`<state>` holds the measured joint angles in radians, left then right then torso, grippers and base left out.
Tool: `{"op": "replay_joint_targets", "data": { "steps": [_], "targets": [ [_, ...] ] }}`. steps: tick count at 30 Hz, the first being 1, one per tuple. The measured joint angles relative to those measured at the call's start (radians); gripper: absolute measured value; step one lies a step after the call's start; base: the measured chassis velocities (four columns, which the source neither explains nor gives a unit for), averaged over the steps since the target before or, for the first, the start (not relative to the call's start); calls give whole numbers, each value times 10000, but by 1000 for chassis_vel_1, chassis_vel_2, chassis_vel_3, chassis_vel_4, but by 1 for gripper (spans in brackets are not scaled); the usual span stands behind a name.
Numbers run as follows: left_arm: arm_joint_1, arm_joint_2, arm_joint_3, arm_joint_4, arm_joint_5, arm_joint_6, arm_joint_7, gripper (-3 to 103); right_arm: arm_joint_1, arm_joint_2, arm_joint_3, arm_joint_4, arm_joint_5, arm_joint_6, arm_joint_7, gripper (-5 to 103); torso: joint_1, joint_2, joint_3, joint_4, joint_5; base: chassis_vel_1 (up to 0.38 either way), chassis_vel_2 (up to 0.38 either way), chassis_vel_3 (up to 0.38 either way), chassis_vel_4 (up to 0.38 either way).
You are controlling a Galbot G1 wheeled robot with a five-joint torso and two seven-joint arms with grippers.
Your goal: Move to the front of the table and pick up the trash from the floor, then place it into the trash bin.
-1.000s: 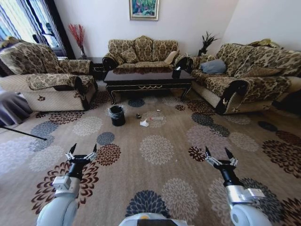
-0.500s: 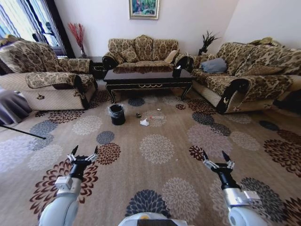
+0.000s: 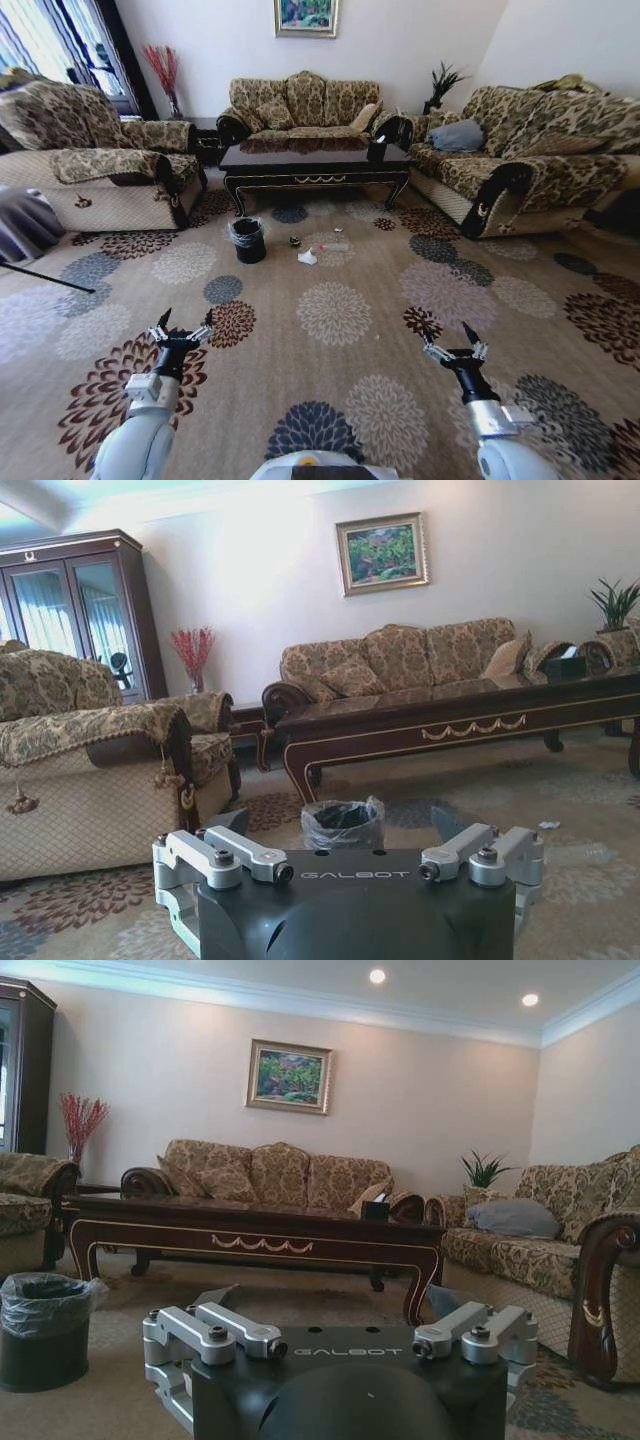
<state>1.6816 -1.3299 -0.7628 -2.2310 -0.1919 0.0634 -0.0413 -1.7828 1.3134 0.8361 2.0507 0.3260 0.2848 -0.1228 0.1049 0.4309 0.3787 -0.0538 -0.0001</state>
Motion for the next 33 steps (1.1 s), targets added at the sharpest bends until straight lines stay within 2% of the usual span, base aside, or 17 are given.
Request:
{"op": "replay_joint_targets", "data": {
  "steps": [10,17,26,33],
  "targets": [
    [-264,-196,33,189,-119,-12,4,100,-81,-48,13,268,896,-176,286,100,-150,-373,-222,1,0,0,0,0,0],
    [-30,-519,117,-386,-147,3,16,100,-221,-124,142,561,906,-46,258,100,-245,-648,-404,3,-1,0,0,0,0],
    [539,-632,-240,-1921,-658,125,-18,100,-372,-125,227,920,1133,26,314,100,-373,-1024,-648,1,3,0,0,0,0],
    [670,-689,-346,-2050,-568,70,0,100,-408,-203,480,1679,1330,-60,384,100,-471,-1311,-836,1,0,0,0,0,0]
  ]
}}
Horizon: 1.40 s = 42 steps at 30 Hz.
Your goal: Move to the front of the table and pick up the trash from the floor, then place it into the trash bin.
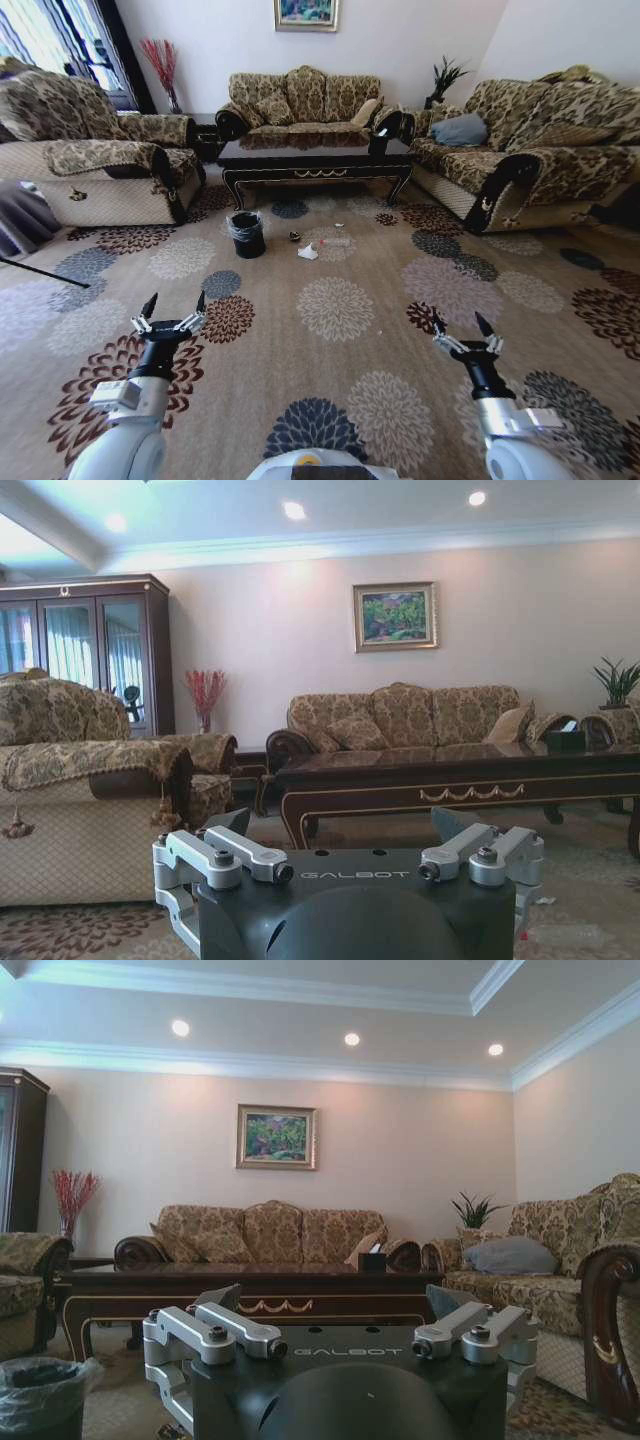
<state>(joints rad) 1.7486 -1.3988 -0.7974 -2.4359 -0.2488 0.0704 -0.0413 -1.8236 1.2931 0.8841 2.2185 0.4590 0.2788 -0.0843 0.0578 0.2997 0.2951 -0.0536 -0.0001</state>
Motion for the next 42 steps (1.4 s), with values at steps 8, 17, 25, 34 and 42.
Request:
{"op": "replay_joint_targets", "data": {
  "steps": [8,17,25,34,42],
  "targets": [
    [-83,21,-143,46,-55,-22,12,100,-205,-142,231,778,210,-15,120,100,-87,-280,-194,-2,-2,0,0,0,0],
    [0,-31,-186,-1,-102,-41,12,100,-221,-205,289,856,171,-8,-23,100,-206,-671,-467,0,2,0,0,0,0],
    [7,3,-156,125,-102,-41,1,100,-166,-282,248,608,193,-26,-23,100,-290,-958,-670,0,2,0,0,0,0],
    [-32,103,-119,256,-99,-47,-12,100,-175,-248,228,440,222,34,-105,100,-368,-1328,-961,-1,2,0,0,0,0],
    [-83,112,-16,592,51,-47,-33,100,-188,-136,229,330,202,83,-115,100,-436,-1634,-1203,-1,1,0,0,0,0]
  ]
}}
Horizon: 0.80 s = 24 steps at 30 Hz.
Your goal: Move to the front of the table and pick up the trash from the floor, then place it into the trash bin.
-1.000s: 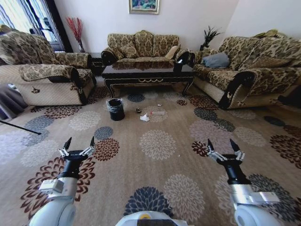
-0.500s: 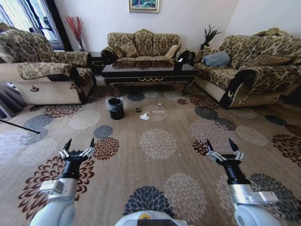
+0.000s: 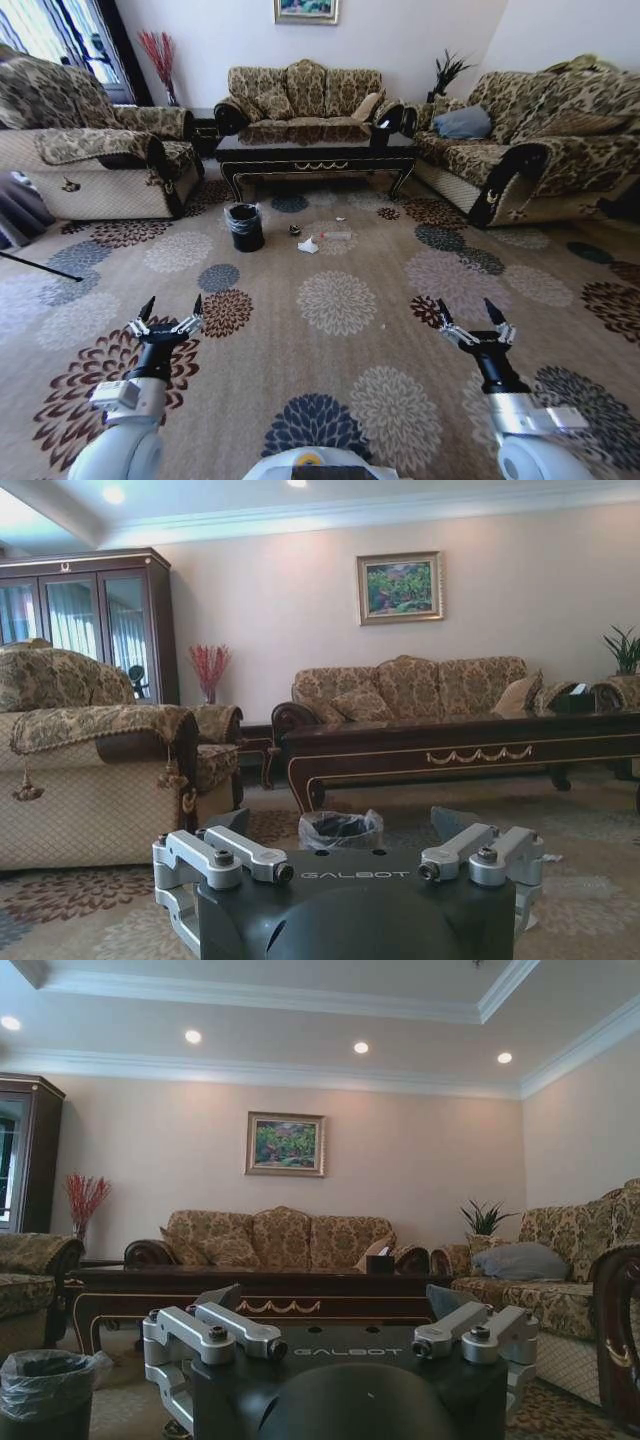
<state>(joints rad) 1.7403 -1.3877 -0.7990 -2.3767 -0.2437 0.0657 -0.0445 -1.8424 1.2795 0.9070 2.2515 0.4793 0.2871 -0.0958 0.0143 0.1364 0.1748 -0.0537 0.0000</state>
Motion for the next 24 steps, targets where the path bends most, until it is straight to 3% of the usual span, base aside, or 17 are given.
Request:
{"op": "replay_joint_targets", "data": {
  "steps": [12,16,24],
  "targets": [
    [22,-64,100,83,19,40,-51,100,40,61,7,-150,-6,158,-96,100,-107,-456,-348,0,-1,0,0,0,0],
    [67,-52,34,75,46,-233,-98,100,93,141,-64,-248,-84,333,-255,100,-110,-592,-485,0,0,0,0,0,0],
    [11,-46,25,124,17,-284,-202,100,2,167,-64,-158,-334,56,97,100,-96,-608,-512,1,0,0,0,0,0]
  ]
}}
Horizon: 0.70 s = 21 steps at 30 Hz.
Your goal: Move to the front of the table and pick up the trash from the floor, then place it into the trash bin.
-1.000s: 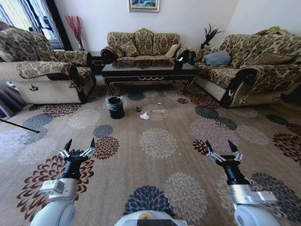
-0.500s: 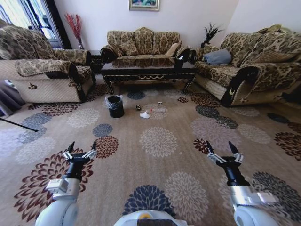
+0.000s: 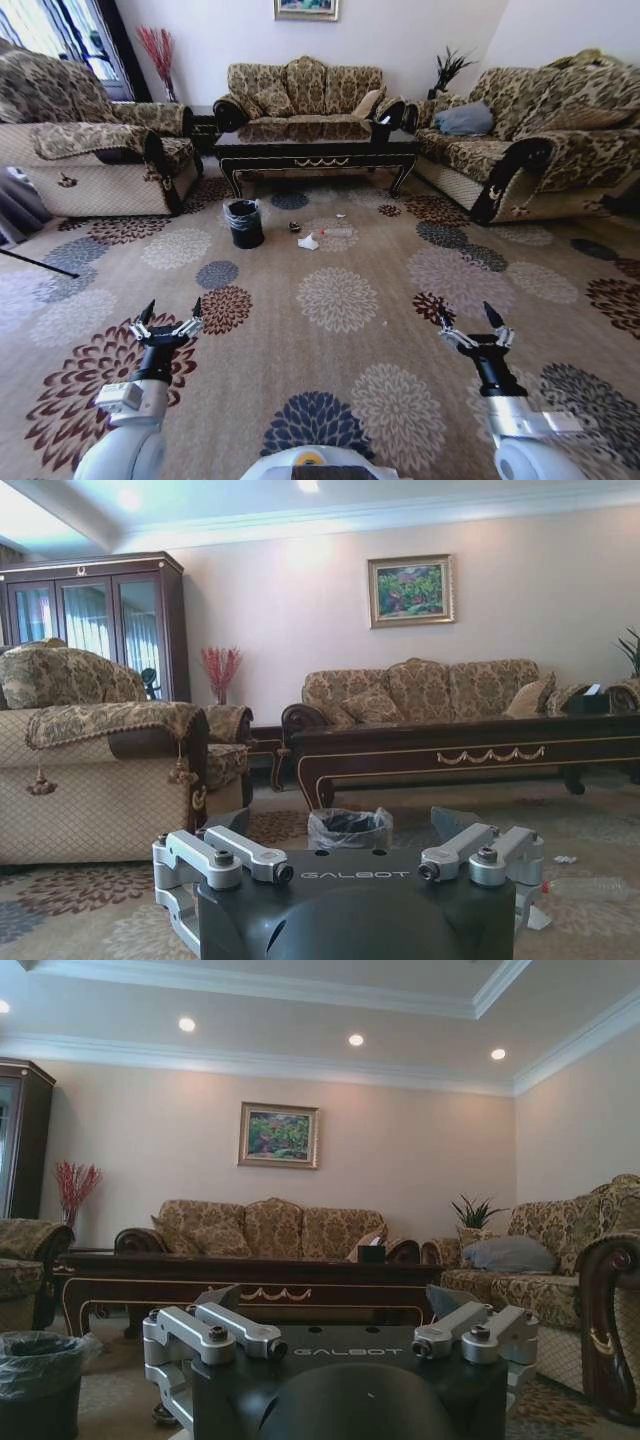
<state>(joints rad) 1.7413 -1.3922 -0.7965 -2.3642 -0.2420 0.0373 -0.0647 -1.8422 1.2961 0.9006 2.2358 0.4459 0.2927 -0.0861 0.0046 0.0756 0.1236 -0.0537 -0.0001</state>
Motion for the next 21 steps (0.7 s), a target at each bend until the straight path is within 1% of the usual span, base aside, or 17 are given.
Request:
{"op": "replay_joint_targets", "data": {
  "steps": [8,12,18,21],
  "targets": [
    [60,-91,-12,-114,0,-15,2,100,-44,58,-44,5,-124,-22,-73,100,9,34,22,-1,1,0,0,0,0],
    [55,-117,-148,-192,-65,-16,12,100,-44,37,-60,-9,-124,1,-135,100,11,49,33,-1,2,-73,72,78,-78],
    [36,-5,-340,-190,-151,-7,32,100,-26,35,-58,-13,-123,14,-187,100,17,66,47,1,2,-134,170,154,-163],
    [22,-2,-436,-174,-213,-8,54,100,-38,45,-84,18,-122,18,-221,100,19,75,55,-2,-2,-271,225,251,-223]
  ]
}}
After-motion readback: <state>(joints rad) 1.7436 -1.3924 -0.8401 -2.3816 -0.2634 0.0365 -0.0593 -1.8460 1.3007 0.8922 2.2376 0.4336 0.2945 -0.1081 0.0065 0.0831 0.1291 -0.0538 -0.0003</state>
